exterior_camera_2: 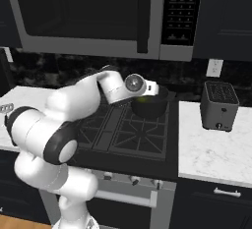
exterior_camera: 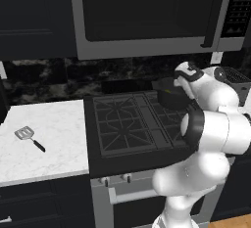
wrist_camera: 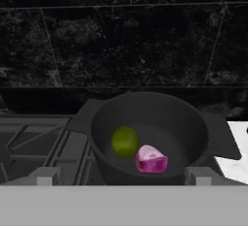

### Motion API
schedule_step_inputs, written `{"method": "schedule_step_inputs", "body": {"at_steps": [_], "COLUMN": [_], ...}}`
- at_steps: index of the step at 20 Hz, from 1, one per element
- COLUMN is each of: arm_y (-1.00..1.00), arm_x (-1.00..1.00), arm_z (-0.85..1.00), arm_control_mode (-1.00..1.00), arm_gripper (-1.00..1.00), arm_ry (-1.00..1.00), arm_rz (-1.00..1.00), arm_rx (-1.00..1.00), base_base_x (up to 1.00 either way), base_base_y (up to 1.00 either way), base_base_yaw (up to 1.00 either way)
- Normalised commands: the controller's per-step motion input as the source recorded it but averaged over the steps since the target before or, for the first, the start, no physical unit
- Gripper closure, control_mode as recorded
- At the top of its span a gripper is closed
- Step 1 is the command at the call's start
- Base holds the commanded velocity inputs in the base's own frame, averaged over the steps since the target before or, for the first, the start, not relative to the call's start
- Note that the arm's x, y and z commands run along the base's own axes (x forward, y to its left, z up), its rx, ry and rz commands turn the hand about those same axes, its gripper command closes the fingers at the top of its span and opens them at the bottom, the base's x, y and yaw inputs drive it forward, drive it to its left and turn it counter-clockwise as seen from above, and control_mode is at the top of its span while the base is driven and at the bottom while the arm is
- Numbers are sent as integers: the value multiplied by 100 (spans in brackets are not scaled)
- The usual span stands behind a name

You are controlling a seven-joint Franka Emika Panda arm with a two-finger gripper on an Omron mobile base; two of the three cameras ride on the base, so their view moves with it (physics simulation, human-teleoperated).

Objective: Put the onion and lime in the pot. Retrieve the spatula and lightly stir the vegetables in the pot.

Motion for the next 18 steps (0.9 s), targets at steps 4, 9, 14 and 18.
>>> {"method": "schedule_step_inputs", "body": {"at_steps": [4,9,14,18], "arm_y": [66,67,48,50], "arm_x": [-64,-41,-46,-41], "arm_z": [36,53,56,14], "arm_control_mode": [-100,-100,-100,-100], "arm_gripper": [-100,-100,-100,-100], "arm_ry": [22,26,19,19], "arm_rz": [7,4,0,0], "arm_rx": [0,3,2,2], "base_base_x": [0,0,0,0], "base_base_y": [0,0,0,0], "base_base_yaw": [0,0,0,0]}}
